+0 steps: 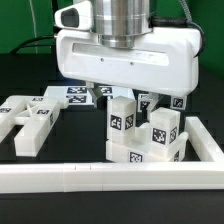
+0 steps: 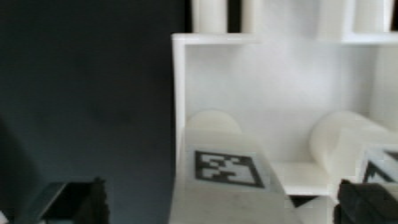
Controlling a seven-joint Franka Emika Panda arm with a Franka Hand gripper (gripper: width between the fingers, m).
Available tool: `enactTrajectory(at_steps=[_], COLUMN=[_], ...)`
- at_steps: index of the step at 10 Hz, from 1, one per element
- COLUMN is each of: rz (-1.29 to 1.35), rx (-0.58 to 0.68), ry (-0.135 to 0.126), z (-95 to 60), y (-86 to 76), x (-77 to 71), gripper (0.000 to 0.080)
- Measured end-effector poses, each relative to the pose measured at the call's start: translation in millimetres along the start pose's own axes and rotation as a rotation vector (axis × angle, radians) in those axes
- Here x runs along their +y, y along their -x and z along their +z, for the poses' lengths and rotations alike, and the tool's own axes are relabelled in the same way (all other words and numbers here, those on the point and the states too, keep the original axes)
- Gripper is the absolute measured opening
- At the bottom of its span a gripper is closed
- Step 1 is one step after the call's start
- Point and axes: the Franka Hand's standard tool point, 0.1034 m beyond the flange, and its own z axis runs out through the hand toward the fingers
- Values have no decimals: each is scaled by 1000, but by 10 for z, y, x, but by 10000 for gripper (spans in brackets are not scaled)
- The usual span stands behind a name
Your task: Assemble chair
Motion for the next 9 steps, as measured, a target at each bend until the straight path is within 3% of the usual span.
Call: enactTrajectory(at_steps=[6,9], rz=[-553,-849], rx=[-1,-7], ry=[20,53], z=[3,-5], y=[-32,-40], x=[74,90], gripper=[648,648])
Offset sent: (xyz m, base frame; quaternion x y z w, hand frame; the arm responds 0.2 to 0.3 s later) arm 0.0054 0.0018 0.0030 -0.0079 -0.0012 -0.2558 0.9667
